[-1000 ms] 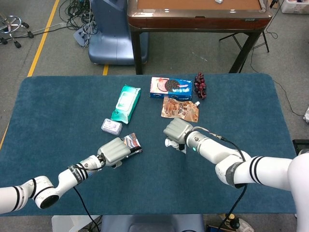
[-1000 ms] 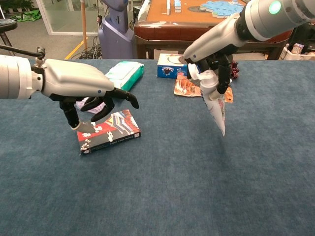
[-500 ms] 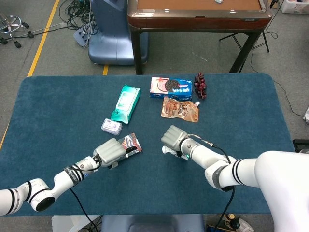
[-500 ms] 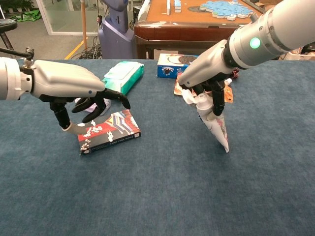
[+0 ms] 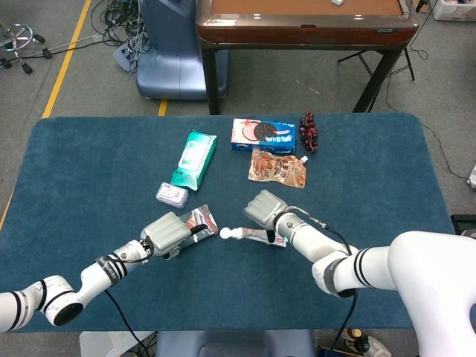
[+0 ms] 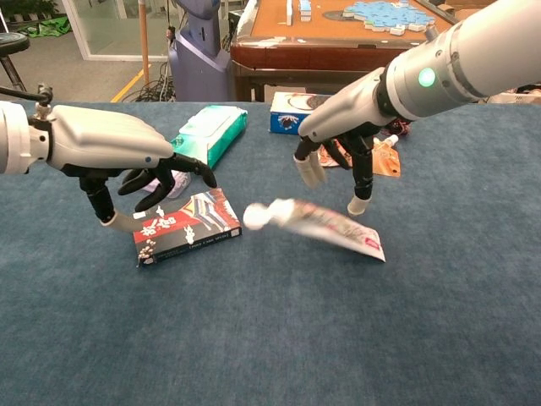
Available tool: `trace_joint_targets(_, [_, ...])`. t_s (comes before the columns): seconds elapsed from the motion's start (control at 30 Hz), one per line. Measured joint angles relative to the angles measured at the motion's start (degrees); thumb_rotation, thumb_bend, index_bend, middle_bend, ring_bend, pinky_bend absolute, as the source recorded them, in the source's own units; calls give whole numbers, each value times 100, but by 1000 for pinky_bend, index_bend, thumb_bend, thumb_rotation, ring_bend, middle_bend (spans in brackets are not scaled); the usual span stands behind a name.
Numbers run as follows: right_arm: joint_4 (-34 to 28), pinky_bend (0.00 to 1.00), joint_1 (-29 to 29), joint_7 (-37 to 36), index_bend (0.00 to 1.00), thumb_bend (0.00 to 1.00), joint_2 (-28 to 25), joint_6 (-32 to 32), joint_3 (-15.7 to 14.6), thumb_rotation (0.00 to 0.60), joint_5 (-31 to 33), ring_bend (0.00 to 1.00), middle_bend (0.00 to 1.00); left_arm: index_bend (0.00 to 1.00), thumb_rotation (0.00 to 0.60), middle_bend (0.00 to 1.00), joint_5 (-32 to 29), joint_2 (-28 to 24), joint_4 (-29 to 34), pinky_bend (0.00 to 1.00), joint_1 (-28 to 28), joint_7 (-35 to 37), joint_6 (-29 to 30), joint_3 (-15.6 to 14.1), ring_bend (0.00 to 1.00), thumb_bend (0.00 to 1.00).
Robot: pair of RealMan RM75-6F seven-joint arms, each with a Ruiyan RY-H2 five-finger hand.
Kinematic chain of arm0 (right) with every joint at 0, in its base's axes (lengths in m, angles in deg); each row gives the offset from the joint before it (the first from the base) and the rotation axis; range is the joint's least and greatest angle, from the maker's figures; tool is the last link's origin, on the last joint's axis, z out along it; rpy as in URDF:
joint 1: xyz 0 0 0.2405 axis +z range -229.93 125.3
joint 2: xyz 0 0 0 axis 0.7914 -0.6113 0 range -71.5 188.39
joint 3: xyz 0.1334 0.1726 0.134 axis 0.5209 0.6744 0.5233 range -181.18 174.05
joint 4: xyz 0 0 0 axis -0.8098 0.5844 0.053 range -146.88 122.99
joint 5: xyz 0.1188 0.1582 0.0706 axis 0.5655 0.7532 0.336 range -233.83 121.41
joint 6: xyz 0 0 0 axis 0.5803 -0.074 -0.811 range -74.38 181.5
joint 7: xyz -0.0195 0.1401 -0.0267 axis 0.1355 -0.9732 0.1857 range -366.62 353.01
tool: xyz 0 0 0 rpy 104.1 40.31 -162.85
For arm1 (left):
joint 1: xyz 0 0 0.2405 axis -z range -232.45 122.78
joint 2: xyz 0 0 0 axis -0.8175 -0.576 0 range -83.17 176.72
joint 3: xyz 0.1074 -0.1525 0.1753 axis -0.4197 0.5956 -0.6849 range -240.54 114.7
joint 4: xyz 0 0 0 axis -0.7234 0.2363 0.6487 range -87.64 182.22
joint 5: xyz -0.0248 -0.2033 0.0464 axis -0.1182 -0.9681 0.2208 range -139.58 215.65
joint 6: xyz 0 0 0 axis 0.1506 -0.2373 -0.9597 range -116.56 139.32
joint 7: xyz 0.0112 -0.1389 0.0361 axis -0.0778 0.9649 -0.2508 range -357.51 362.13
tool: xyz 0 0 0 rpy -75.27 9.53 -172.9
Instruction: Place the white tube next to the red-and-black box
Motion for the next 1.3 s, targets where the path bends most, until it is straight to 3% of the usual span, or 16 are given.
trace_joint_targets(0.2, [-29, 291, -238, -223, 0, 0, -180, -112, 186, 531, -81, 158, 46, 104, 600, 580, -345, -8, -29, 516, -57, -130, 61, 29, 610, 255])
trace_joint_targets(0.5, [-453, 289, -1002, -684, 0, 0, -1141, -652, 224, 538, -558, 158, 80, 113, 600, 531, -871, -307, -37, 493, -597, 252, 715, 135, 533, 255])
trace_joint_targets(0.67, [-685, 305, -1768, -1053, 0, 10, -1646, -1227, 215, 544, -1170, 174, 134, 127, 600, 498, -849, -454, -45, 449, -1061, 527, 1296, 149, 497, 254])
trace_joint_targets(0.83, [-757, 335, -2690, -1508, 8, 110, -1958, -1915, 216, 560, -1792, 202, 199, 154, 600, 461, -803, -511, -82, 415, -1600, 745, 2010, 126, 461, 255])
trace_joint_targets(1.0, [-750, 368, -3607, -1761, 97, 118, -2105, -2596, 173, 599, -2354, 244, 256, 166, 600, 422, -810, -502, -192, 371, -2222, 958, 2701, 79, 413, 255])
trace_joint_targets(1.3, [-654, 371, -5223, -1968, 228, 175, -2026, -4048, 141, 600, -3190, 292, 349, 166, 600, 399, -497, -124, -638, 339, -3324, 1332, 4155, -18, 394, 255])
